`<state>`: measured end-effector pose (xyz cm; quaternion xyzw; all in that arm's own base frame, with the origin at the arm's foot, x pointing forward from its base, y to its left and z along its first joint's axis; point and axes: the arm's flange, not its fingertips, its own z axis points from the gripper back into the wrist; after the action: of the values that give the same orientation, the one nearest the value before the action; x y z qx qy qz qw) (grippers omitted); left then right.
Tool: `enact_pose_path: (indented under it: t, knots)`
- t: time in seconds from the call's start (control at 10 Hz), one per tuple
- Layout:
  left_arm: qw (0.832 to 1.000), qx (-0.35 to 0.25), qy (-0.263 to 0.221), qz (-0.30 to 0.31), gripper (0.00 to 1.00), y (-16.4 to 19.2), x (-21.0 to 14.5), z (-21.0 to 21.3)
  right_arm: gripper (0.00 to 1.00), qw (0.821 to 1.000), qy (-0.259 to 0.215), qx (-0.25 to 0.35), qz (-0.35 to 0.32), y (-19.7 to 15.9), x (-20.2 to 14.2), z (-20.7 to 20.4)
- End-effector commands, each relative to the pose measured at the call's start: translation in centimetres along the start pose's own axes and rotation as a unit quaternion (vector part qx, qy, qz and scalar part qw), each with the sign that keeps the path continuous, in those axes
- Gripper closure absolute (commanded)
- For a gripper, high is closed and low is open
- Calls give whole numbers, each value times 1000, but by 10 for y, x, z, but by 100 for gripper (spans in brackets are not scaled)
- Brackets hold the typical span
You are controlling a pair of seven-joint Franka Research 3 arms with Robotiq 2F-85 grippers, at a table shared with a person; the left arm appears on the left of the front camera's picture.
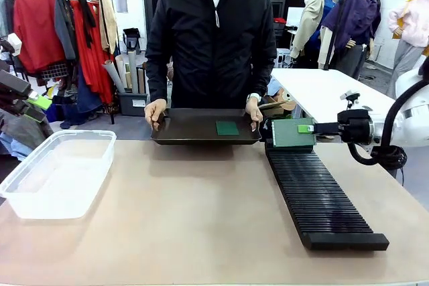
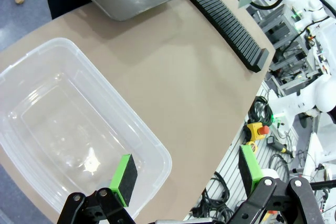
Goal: Sort PCBs into racks and boxes based on the side picked up.
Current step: If the short side of the Blank PCB is picked up, insert it into the PCB Rack ; if the long side is picked up, place it in the Organizing box.
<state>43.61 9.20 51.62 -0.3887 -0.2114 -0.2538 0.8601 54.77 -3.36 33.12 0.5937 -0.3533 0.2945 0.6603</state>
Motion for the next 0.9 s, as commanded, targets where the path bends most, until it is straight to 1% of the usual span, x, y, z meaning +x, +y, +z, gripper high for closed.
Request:
enact_pose_path:
  t: [0.0, 0.4, 0.8]
  knots:
    - [1000, -3, -1, 0, 0, 0, 0, 0, 100, 999, -10, 26, 18, -11, -10, 11]
    - [1000, -3, -1, 0, 0, 0, 0, 0, 100, 1000, 1, 15, 9, -26, -34, 26]
    - [1000, -3, -1, 0, 0, 0, 0, 0, 100, 1000, 3, -11, 3, -25, -54, 45]
